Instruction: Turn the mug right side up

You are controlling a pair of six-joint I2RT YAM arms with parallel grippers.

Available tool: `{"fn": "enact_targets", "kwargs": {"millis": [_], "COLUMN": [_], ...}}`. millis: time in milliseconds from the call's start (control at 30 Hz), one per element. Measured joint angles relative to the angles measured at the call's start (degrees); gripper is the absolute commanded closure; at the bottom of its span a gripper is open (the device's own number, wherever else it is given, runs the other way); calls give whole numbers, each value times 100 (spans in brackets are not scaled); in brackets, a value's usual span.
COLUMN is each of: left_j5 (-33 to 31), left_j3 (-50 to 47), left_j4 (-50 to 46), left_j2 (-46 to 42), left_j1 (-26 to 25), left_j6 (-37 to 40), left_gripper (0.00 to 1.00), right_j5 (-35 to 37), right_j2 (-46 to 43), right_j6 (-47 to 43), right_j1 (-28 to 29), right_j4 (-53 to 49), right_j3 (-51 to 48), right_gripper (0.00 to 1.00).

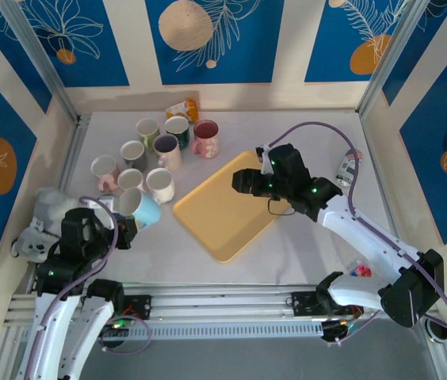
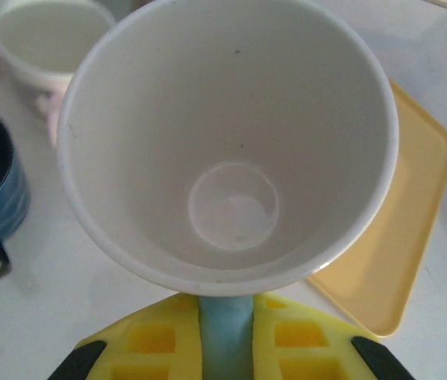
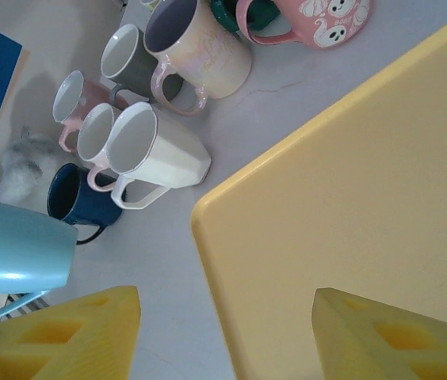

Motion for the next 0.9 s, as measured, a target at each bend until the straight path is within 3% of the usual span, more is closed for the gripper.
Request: {"fn": "enact_targets", "kwargs": {"millis": [200, 433, 900], "left_j5": [-409, -861, -1843], "left_j3": [-125, -138, -1047], "left_j4": [-284, -293, 833], "left_j2": [11, 669, 1486], "left_j1": [-66, -470, -1473], "left_j6": [-444, -595, -568], "left_gripper": [100, 100, 100], "right_j5": [-11, -101, -328], "right_j2": [-11, -11, -11], "right_j6": [-2, -2, -219], "right_j1": [-160, -363, -466], "right_j4": [-2, -35, -284], "right_j3": [-37, -203, -221], "right_gripper": [40, 40, 40]}}
